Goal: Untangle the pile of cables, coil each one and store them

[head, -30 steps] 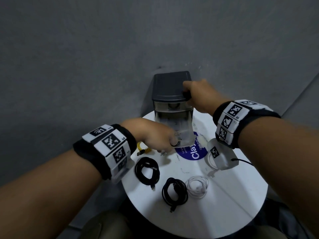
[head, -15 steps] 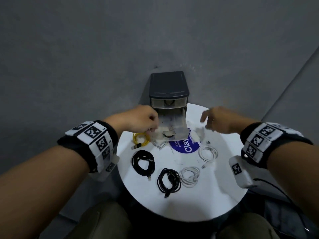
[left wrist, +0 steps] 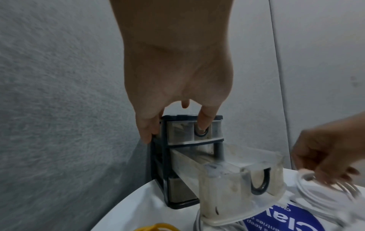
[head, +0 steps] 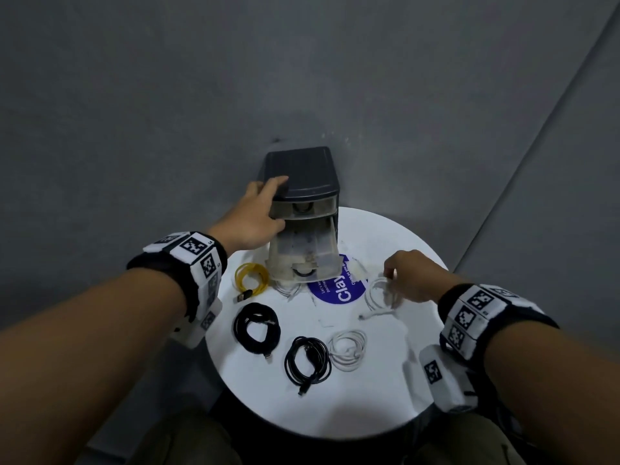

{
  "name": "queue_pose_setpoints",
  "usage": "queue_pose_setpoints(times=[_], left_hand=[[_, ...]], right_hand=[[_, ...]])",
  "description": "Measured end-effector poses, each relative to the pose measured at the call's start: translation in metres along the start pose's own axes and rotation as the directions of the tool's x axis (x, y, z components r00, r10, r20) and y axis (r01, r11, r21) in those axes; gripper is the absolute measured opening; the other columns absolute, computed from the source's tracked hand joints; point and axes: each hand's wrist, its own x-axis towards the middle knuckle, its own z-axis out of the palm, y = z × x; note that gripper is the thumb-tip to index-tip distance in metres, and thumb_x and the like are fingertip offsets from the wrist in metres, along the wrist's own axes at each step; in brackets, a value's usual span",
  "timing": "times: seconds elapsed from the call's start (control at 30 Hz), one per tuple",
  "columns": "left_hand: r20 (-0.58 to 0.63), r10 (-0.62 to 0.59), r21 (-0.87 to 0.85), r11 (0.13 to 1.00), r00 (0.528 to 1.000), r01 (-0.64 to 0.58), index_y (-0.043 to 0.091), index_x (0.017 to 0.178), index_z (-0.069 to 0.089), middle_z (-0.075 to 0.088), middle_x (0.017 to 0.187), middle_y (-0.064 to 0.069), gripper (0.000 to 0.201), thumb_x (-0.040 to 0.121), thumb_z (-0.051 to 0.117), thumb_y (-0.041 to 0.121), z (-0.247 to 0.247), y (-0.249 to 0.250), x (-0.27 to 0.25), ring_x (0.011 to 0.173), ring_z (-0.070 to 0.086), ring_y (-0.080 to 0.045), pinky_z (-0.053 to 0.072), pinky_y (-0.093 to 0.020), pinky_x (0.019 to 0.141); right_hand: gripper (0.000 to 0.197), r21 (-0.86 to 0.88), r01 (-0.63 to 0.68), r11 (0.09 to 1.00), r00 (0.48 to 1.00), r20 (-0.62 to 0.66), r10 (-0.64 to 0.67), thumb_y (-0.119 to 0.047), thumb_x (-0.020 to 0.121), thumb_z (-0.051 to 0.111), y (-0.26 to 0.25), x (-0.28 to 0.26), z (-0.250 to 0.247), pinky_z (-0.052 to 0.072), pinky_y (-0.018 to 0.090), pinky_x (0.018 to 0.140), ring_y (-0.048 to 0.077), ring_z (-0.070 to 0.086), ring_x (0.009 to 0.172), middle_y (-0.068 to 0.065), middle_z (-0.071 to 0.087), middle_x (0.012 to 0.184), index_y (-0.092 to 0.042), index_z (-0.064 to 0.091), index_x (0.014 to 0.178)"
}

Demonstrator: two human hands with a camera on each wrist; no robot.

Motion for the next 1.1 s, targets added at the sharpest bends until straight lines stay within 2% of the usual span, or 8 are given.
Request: queue_pose_setpoints(times=[0.2, 0.37, 0.5, 0.67, 0.73, 0.87, 1.0, 1.1], left_hand=[[0.058, -0.049, 0.026, 0.999, 0.997, 0.048, 0.049, 0.158, 0.008, 0.020, 0.164, -0.014, 0.093, 0.093, 0.068, 0.018, 0.012, -0.013, 0.013, 0.148, 0.030, -0.035, 0.038, -0.043, 0.116], [0.113, -0.022, -0.113, 0.993, 0.993, 0.035, 0.054, 0.156, 0.004, 0.039, 0.156, -0.009, 0.107, 0.087, 0.074, 0.010, 0.013, -0.014, 0.008, 0.135, 0.049, -0.031, 0.056, -0.045, 0.096], [0.162, -0.043, -0.195, 0.978, 0.986, 0.075, 0.055, 0.156, 0.006, 0.051, 0.147, -0.010, 0.105, 0.090, 0.067, 0.001, 0.010, -0.012, 0.003, 0.115, 0.063, -0.035, 0.063, -0.048, 0.079], [0.188, -0.057, -0.210, 0.973, 0.981, 0.097, 0.061, 0.154, 0.003, 0.053, 0.145, -0.014, 0.109, 0.090, 0.066, -0.002, 0.008, -0.012, 0.003, 0.107, 0.066, -0.036, 0.063, -0.048, 0.079], [0.195, -0.062, -0.211, 0.972, 0.979, 0.104, 0.065, 0.151, 0.003, 0.054, 0.142, -0.015, 0.111, 0.089, 0.062, -0.007, 0.008, -0.012, 0.003, 0.100, 0.068, -0.036, 0.063, -0.048, 0.076], [0.188, -0.073, -0.199, 0.974, 0.979, 0.111, 0.066, 0.150, 0.002, 0.055, 0.141, -0.017, 0.113, 0.089, 0.057, -0.011, 0.008, -0.014, 0.003, 0.095, 0.069, -0.035, 0.064, -0.047, 0.075], [0.184, -0.081, -0.201, 0.972, 0.979, 0.118, 0.067, 0.149, 0.001, 0.054, 0.141, -0.019, 0.116, 0.089, 0.059, -0.012, 0.009, -0.012, 0.002, 0.094, 0.070, -0.035, 0.064, -0.047, 0.074], [0.178, -0.100, -0.219, 0.966, 0.979, 0.138, 0.066, 0.151, 0.004, 0.053, 0.141, -0.019, 0.114, 0.089, 0.058, -0.013, 0.008, -0.009, -0.001, 0.090, 0.071, -0.035, 0.064, -0.047, 0.071]], right_hand=[[0.011, 0.516, 0.018, 0.856, 0.982, -0.170, 0.082, -0.009, 0.089, 0.071, -0.008, 0.013, -0.040, 0.046, 0.024, 0.057, 0.015, 0.060, 0.053, 0.006, 0.069, 0.062, -0.006, 0.068, 0.080], [0.011, 0.668, 0.176, 0.723, 0.960, -0.278, 0.022, -0.013, 0.092, 0.072, -0.058, 0.019, -0.064, 0.056, 0.039, 0.068, 0.020, 0.064, 0.062, 0.015, 0.072, 0.070, -0.009, 0.070, 0.081], [0.011, 0.549, 0.220, 0.806, 0.960, -0.269, -0.079, -0.014, 0.090, 0.074, -0.102, 0.030, -0.067, 0.057, 0.036, 0.067, 0.021, 0.069, 0.067, 0.008, 0.072, 0.072, -0.010, 0.071, 0.080], [0.009, 0.285, 0.164, 0.944, 0.961, -0.261, -0.088, -0.012, 0.086, 0.071, -0.123, 0.046, -0.047, 0.050, 0.029, 0.065, 0.028, 0.067, 0.082, 0.010, 0.071, 0.085, -0.007, 0.066, 0.080], [0.004, 0.265, 0.170, 0.949, 0.943, -0.323, -0.078, -0.008, 0.084, 0.066, -0.122, 0.047, -0.041, 0.042, 0.023, 0.062, 0.030, 0.061, 0.082, 0.010, 0.065, 0.088, -0.011, 0.065, 0.086], [0.022, 0.208, 0.293, 0.933, 0.888, -0.421, -0.185, -0.003, 0.086, 0.057, -0.117, 0.039, -0.042, 0.051, 0.032, 0.073, 0.030, 0.064, 0.086, 0.008, 0.067, 0.097, -0.019, 0.069, 0.098], [0.031, -0.001, 0.502, 0.865, 0.846, -0.210, -0.491, 0.002, 0.081, 0.059, -0.116, 0.027, -0.042, 0.053, 0.033, 0.076, 0.023, 0.065, 0.087, -0.001, 0.072, 0.096, -0.023, 0.076, 0.089], [0.028, -0.112, 0.511, 0.852, 0.844, -0.119, -0.522, -0.006, 0.083, 0.064, -0.116, 0.025, -0.036, 0.050, 0.035, 0.082, 0.021, 0.063, 0.092, -0.004, 0.072, 0.103, -0.028, 0.077, 0.095]])
